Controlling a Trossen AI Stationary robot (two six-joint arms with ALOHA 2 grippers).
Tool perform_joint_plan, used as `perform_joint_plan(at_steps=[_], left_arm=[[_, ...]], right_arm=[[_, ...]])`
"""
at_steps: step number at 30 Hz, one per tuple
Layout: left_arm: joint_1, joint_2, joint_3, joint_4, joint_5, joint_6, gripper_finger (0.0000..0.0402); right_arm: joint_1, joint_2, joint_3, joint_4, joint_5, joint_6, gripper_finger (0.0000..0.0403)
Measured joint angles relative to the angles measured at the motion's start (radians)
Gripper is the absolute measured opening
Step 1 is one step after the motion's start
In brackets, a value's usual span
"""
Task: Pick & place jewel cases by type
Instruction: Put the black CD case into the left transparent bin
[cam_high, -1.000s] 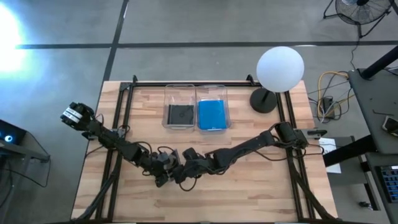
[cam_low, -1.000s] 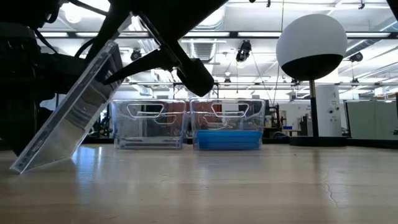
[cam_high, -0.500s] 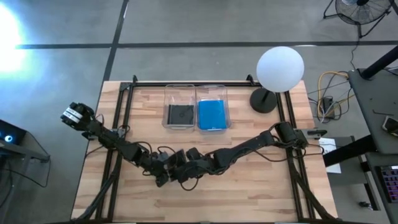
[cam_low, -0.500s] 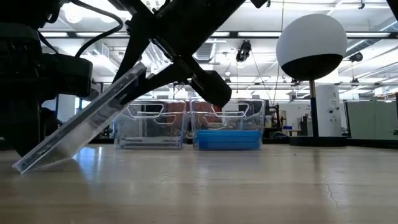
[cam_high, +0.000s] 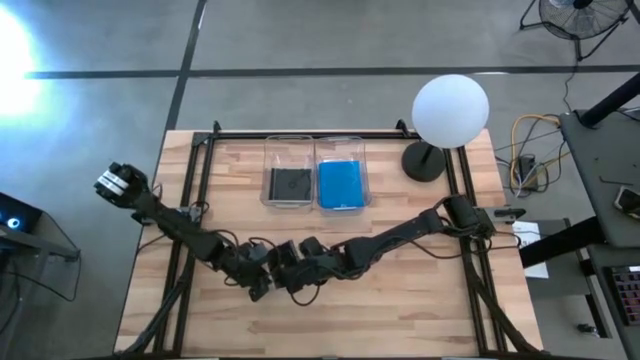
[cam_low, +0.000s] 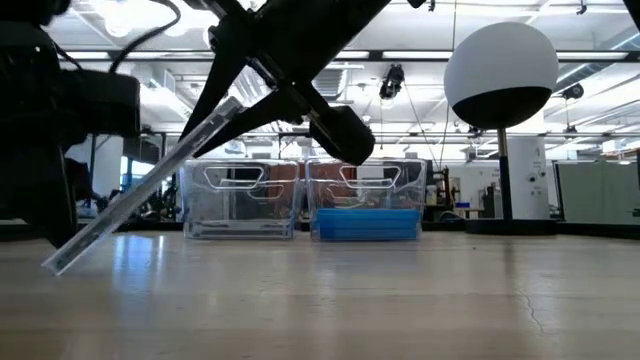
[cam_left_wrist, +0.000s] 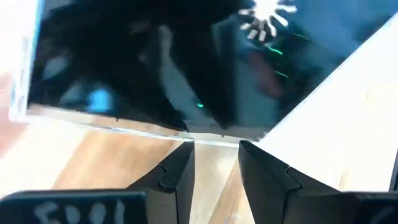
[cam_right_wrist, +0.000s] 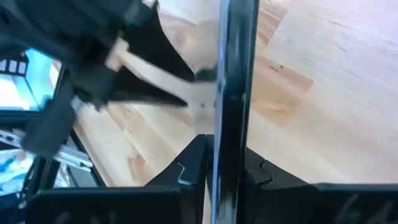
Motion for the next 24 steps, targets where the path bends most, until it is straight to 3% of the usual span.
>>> perform_joint_plan(at_steps=[8, 16, 21, 24], left_arm=[[-0.089, -0.179, 0.007, -0.139, -0.243, -0.056, 0.0103], [-0.203, -0.355, 0.006, -0.217, -0.364, -0.176, 0.0103], [-0.314, -0.432, 0.006, -0.214, -0.508, -0.275, 0.0103], [-0.362, -0.468, 0.006, -0.211, -0.635, -0.312, 0.0103]], right_arm=[[-0.005, -0.054, -0.003, -0.107, 0.062, -0.039, 0.0038], [-0.036, -0.196, -0.018, -0.129, 0.169, -0.080, 0.0023], [-0.122, -0.334, -0.033, -0.129, 0.270, -0.108, 0.0022], [-0.232, -0.371, -0.033, -0.110, 0.218, -0.157, 0.0022]])
